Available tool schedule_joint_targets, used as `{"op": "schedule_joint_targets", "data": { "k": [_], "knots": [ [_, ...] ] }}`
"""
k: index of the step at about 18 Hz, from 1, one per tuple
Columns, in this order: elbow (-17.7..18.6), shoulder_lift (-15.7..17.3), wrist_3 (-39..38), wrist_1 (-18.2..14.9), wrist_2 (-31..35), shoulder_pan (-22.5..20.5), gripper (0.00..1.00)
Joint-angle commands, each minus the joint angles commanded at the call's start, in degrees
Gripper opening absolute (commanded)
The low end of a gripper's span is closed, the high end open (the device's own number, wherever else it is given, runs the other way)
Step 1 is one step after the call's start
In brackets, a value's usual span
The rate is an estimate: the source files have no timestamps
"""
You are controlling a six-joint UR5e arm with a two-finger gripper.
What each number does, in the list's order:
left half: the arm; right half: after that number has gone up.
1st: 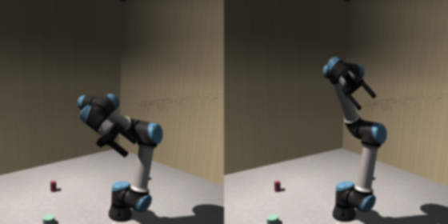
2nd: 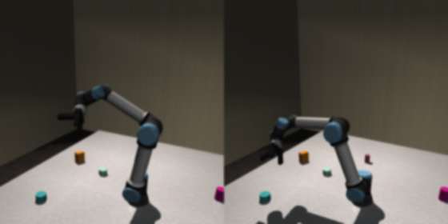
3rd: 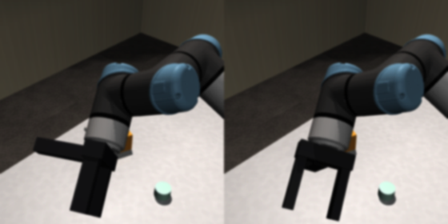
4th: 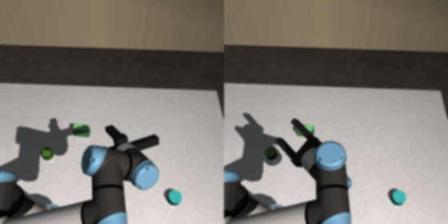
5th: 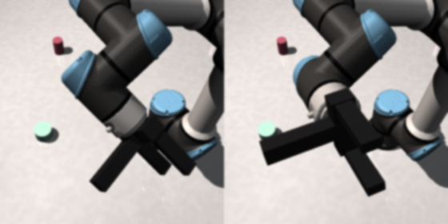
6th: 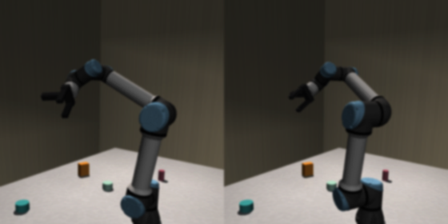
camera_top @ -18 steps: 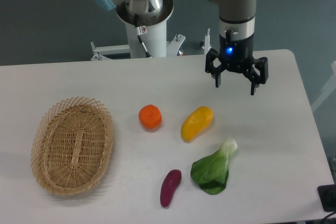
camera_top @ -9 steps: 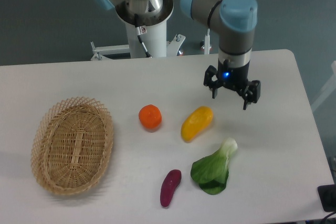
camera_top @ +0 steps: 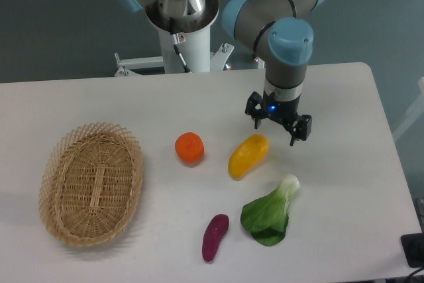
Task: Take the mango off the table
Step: 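Move the open gripper toward the yellow mango and lower it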
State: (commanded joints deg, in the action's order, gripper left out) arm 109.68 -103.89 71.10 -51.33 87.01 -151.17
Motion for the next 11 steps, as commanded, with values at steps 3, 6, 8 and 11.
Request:
{"op": "schedule_joint_targets", "data": {
  "k": [3, 6, 8, 11],
  "knots": [
    [2.63, -1.05, 0.00, 1.13, 0.00, 1.40, 1.00],
    [2.91, -2.11, -0.35, 1.93, 0.00, 1.93, 1.00],
    [3.00, -3.07, -0.35, 2.11, 0.00, 2.46, 1.00],
    [3.00, -4.13, -0.35, 4.13, 0.09, 2.46, 1.00]
  ]
}}
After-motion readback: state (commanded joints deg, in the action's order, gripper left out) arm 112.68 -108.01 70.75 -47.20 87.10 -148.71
